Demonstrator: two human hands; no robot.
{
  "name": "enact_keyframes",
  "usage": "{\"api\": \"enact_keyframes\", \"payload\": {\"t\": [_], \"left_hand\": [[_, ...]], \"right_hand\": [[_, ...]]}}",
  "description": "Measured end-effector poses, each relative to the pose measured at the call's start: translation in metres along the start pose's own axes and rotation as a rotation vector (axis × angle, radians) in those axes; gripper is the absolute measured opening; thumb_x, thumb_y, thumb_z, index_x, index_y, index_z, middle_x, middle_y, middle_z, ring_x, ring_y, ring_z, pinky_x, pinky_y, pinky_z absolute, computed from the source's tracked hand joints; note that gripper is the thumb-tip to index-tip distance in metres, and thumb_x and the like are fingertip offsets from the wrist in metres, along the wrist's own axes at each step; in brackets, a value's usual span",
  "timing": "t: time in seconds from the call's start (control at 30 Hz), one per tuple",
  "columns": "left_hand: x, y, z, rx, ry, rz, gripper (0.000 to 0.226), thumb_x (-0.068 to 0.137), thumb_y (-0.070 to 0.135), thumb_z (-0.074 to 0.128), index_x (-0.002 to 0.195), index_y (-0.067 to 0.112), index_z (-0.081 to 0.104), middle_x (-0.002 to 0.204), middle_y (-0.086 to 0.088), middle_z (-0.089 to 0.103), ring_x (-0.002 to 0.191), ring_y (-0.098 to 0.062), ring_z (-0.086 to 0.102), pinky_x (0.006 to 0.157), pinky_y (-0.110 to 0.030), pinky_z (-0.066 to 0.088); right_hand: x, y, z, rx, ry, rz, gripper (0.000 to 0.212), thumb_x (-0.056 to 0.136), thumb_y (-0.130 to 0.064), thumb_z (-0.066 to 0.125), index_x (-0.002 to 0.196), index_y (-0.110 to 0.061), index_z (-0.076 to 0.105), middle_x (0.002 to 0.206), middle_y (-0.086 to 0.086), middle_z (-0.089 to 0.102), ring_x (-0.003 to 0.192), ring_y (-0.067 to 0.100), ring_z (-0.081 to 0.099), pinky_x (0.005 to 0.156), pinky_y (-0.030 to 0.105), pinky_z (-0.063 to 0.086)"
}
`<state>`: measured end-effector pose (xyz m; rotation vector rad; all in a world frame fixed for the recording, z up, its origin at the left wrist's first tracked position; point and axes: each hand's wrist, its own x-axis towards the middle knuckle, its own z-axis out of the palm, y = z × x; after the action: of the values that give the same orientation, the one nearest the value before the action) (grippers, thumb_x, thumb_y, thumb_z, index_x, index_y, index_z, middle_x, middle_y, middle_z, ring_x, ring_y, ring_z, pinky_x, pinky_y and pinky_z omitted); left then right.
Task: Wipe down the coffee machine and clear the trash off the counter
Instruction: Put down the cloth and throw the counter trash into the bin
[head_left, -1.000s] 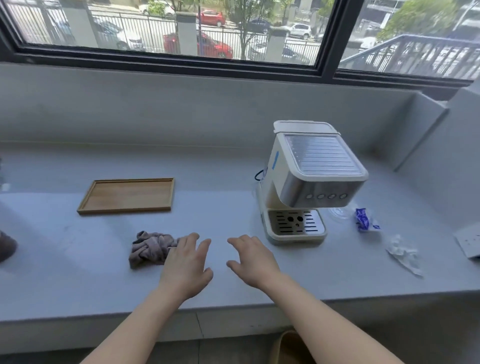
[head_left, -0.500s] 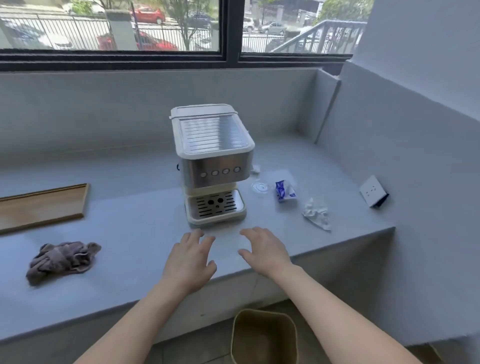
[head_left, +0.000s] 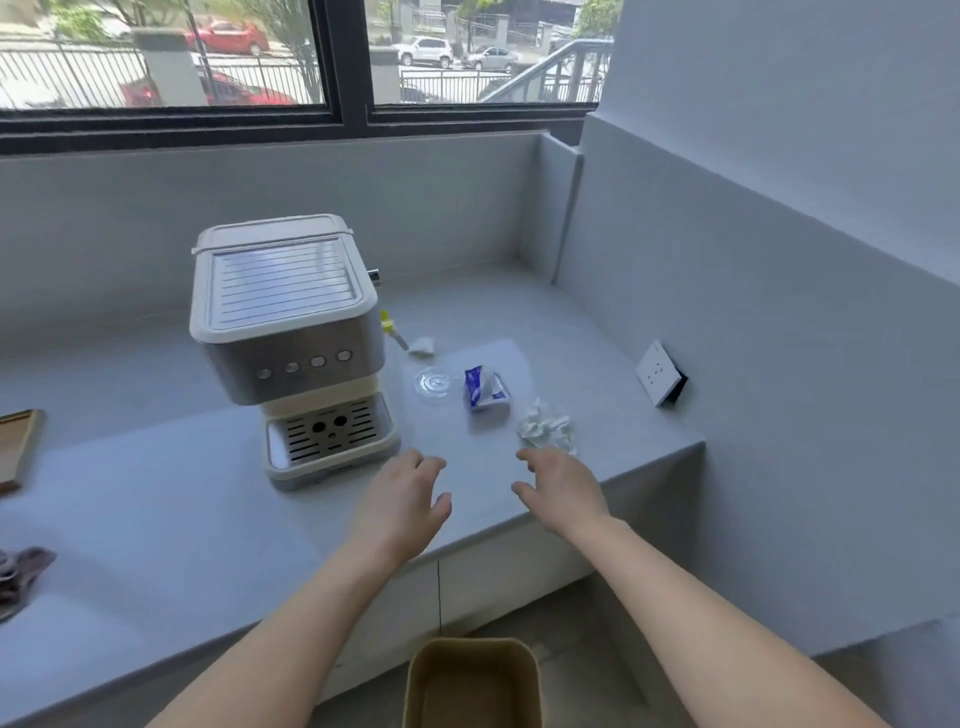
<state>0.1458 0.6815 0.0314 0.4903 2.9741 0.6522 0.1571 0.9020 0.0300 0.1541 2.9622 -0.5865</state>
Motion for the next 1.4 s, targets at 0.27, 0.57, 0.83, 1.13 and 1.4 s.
{"api": "enact_keyframes", "payload": {"t": [0.27,0.57,0.83,1.13,1.4], "left_hand": [[0.082,0.018,0.023,0.051,-0.014,0.075,0.038,0.092,0.033,0.052,0.126,0.016,0.051,0.113,-0.005,0.052,0.103,-0.026,0.052,0.079,-0.042,0.051],[0.16,0.021,0.068,0.131,-0.033,0.055,0.064,0.088,0.027,0.062,0.145,0.031,0.032,0.152,-0.006,0.029,0.129,-0.031,0.038,0.087,-0.047,0.052],[0.187,0.025,0.096,0.282,0.022,0.091,0.026,0.086,0.003,0.052,0.111,0.006,0.057,0.112,-0.015,0.053,0.092,-0.035,0.053,0.063,-0.043,0.042],[0.154,0.027,0.085,0.149,0.244,0.169,0.008,0.083,-0.003,0.056,0.084,-0.003,0.063,0.09,-0.019,0.061,0.075,-0.038,0.056,0.061,-0.048,0.05],[0.073,0.035,0.086,0.031,0.44,0.218,0.012,0.082,-0.005,0.06,0.087,0.001,0.07,0.09,-0.015,0.068,0.07,-0.035,0.062,0.056,-0.043,0.051]], "right_hand": [[0.059,0.035,-0.001,-0.059,0.099,0.126,0.048,0.095,-0.038,0.058,0.139,-0.025,0.047,0.136,0.007,0.05,0.119,0.031,0.048,0.087,0.04,0.05],[0.113,0.064,0.028,-0.222,-0.008,0.084,0.053,0.098,-0.051,0.044,0.148,-0.043,0.029,0.155,0.0,0.031,0.126,0.032,0.038,0.091,0.039,0.044],[0.114,0.083,0.04,-0.292,0.194,-0.187,0.012,0.089,-0.005,0.056,0.096,-0.009,0.065,0.099,0.011,0.062,0.093,0.032,0.053,0.065,0.037,0.039],[0.108,0.09,0.032,-0.206,0.2,-0.204,0.014,0.085,0.0,0.052,0.091,-0.004,0.063,0.104,0.009,0.055,0.092,0.03,0.049,0.06,0.032,0.035],[0.069,0.089,0.029,-0.019,0.224,-0.223,0.022,0.09,-0.003,0.052,0.101,-0.006,0.071,0.105,0.008,0.061,0.097,0.029,0.053,0.072,0.039,0.048]]}}
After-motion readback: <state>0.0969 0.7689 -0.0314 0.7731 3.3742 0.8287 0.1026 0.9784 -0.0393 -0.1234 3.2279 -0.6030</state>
